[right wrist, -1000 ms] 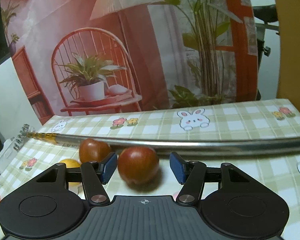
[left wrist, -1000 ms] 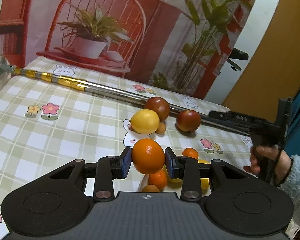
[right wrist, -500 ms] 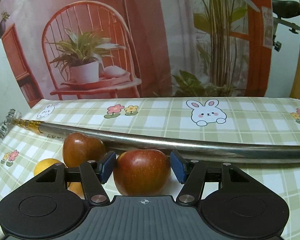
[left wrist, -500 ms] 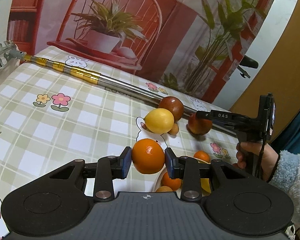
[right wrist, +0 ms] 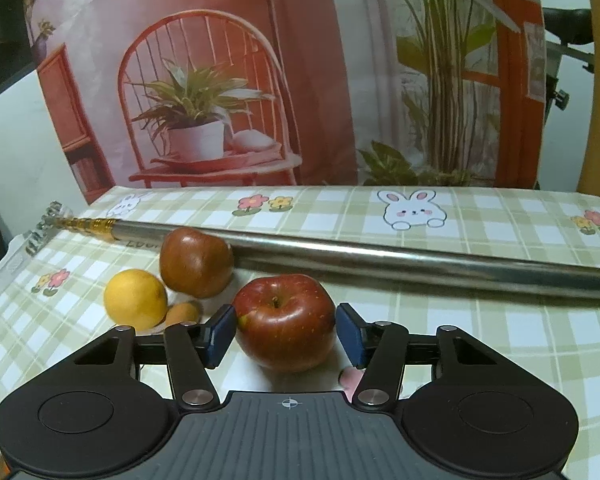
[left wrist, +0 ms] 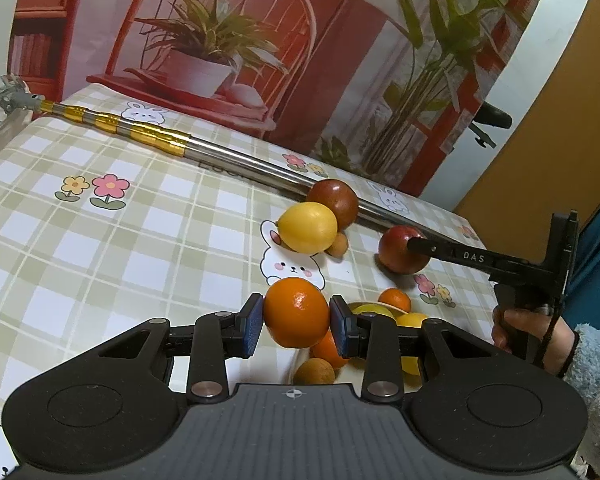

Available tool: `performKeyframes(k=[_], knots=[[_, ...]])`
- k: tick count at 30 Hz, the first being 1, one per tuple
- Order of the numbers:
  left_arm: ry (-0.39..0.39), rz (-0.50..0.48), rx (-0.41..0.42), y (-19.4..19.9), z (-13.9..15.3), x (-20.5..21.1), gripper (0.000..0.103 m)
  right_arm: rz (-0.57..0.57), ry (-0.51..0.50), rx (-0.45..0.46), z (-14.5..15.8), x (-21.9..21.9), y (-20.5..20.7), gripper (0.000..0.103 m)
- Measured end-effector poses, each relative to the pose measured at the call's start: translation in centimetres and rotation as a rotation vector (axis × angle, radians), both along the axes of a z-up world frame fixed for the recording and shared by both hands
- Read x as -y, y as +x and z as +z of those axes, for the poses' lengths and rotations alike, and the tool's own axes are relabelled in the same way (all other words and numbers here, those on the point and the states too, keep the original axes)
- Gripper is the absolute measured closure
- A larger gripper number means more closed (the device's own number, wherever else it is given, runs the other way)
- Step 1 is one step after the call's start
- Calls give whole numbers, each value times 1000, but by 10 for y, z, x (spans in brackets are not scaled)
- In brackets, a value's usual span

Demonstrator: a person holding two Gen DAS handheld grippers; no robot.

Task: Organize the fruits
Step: 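Grasp the red apple with the right tool while the left tool holds the mandarin, then carry the mandarin onto the plate with the left tool while the right tool lifts the apple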

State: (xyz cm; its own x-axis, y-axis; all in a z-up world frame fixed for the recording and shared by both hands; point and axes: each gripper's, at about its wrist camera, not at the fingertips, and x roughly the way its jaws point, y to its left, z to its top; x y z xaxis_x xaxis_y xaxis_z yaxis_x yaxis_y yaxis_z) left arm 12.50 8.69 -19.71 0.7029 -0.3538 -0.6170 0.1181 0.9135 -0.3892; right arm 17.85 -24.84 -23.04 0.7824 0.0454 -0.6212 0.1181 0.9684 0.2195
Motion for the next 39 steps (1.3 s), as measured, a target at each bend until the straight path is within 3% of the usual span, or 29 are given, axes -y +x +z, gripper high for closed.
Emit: performKeyframes(k=[2,5,9,12,17,26,32,39], knots=[[1,-4,1,0,0,1,65,1,-7,-10,-1,0,1,36],[0,-8,2,-1,-1,2,65,-5,-32,-16,-3,0,8,27],[-4,-7,-4,0,-2,2,65,17,-32,-53,-12,-1,27,29],[-8,-3,-7,0,-4,0,65,26,-59,-67,-15,-7,39,37],[-15,6,-11,1,-6,-2,65,18,-90,-84,-17,-11,55,38],[-32,9,-13,5,-8,-3,65,-30,12,-86,-12,8,76,34],[-33,1,-18,6,-10,0,65,-56,44,-164,-22,12,87,37],[-30,-1,-18,7,-9,0,65,-95,186,-163,-29,25,75,36]])
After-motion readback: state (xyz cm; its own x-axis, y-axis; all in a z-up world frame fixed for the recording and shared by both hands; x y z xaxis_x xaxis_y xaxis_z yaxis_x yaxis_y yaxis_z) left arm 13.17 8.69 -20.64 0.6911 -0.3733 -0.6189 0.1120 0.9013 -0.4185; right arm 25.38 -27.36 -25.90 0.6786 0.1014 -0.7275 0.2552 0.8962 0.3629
